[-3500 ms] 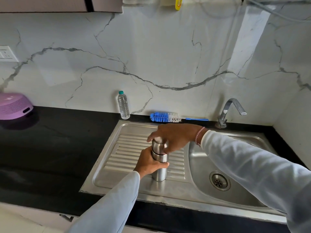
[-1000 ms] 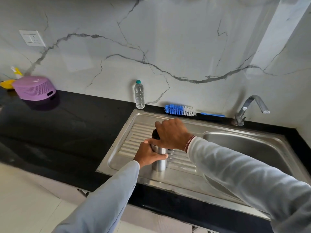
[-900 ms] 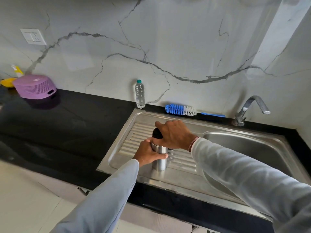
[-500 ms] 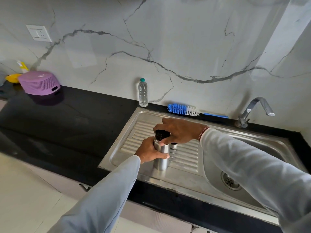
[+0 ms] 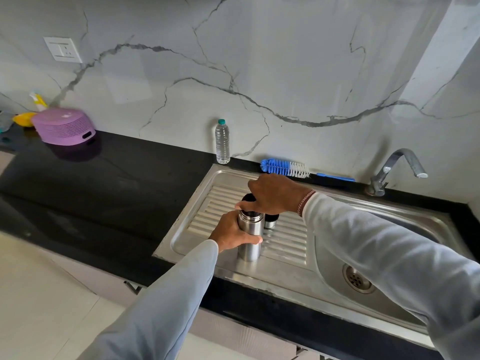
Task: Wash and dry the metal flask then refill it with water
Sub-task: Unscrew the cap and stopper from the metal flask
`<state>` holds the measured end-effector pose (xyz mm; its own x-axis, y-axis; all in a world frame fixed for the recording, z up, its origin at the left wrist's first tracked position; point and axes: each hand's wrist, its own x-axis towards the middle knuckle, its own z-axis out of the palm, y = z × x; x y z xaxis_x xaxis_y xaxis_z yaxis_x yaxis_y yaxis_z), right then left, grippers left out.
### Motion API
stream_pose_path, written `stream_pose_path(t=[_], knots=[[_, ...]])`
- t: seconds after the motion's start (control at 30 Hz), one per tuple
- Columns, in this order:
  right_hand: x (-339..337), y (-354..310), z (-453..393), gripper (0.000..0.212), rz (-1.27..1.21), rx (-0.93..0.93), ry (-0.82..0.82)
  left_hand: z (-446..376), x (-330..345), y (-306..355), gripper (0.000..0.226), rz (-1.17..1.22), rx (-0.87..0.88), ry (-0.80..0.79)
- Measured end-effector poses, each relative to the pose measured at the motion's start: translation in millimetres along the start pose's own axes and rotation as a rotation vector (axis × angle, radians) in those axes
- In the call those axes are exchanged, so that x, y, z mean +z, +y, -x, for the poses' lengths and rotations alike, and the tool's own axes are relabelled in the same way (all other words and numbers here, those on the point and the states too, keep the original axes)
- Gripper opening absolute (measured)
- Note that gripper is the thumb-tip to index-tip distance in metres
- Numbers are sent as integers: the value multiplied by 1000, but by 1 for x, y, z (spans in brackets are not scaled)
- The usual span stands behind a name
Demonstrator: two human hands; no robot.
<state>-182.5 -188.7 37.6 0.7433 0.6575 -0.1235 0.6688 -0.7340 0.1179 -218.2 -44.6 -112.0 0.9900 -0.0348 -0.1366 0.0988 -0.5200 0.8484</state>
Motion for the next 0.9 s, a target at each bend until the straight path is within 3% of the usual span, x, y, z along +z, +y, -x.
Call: stream_pose_path(t=[0.13,0.2,0.3,0.43,0.5,0.63,0.73,0.8,0.9], knots=[[-8,18,-7,42,-158,-260,-151,-1,0,-1,51,-3,-9,11],[-9,26,-8,58,-238,-357,-192,-1,0,-1,50,-1,-4,9],[-4,20,-5,89,-194,-262,-183,-1,1,-1,44,0,12,13],[-5,-2,8,86,187,90,79,1,1,-1,49,14,35,9],[-2,-5,7,79,227,51,77,1,1,-1,52,17,33,10],[-14,14,2,49,-90,-218,-132,0,1,-1,48,3,3,14],[-19,24,-1,95,-217,-333,-237,-1,3,-2,48,8,5,16],[-12,21,-1,121,-137,-256,-198,-1,2,-2,45,14,8,13],[-4,1,7,104,157,-28,48,1,2,-1,42,10,32,9]])
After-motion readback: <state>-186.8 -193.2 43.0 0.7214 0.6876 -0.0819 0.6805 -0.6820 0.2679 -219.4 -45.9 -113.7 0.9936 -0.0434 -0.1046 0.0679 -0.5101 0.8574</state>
